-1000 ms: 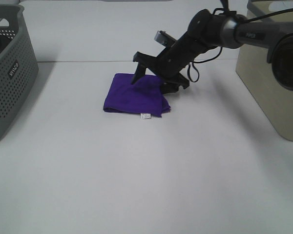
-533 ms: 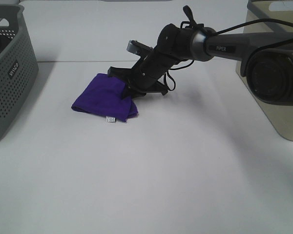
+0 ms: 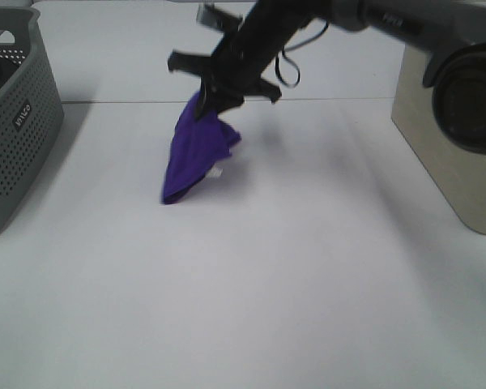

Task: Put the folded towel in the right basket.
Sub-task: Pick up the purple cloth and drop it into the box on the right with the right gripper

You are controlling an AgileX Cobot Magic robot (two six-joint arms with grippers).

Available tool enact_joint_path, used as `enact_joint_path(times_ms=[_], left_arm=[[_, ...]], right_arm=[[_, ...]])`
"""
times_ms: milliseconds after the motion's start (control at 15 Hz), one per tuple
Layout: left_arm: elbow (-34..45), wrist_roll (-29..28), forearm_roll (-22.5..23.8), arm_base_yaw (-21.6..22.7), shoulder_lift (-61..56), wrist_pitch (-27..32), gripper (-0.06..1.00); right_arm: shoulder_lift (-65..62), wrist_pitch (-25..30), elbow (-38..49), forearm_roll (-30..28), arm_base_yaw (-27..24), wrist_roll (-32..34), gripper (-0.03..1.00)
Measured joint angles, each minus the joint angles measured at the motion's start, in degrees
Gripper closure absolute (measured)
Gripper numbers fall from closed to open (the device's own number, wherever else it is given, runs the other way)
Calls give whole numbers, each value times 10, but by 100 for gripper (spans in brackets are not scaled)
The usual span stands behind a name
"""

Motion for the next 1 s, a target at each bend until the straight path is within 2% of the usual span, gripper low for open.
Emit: enact_joint_path(times_ms=[133,200,267,600,800,1000], left_arm=[[0,0,0,0,0,0,-5],[0,0,0,0,0,0,-5],[0,0,0,0,0,0,-5],[0,0,0,0,0,0,-5],[0,0,0,0,0,0,-5],[0,0,0,0,0,0,-5]], right_arm=[[-62,64,-76,-18,-21,1,88],[-85,73,-109,-34,-40,1,88],[-146,77,-131,-58,-103,1,88],[-248,78,-136,-127,-319,1,88],[-248,81,-123,-145,-384,1,88],[-248,81,-43,-187,-401,-15,88]])
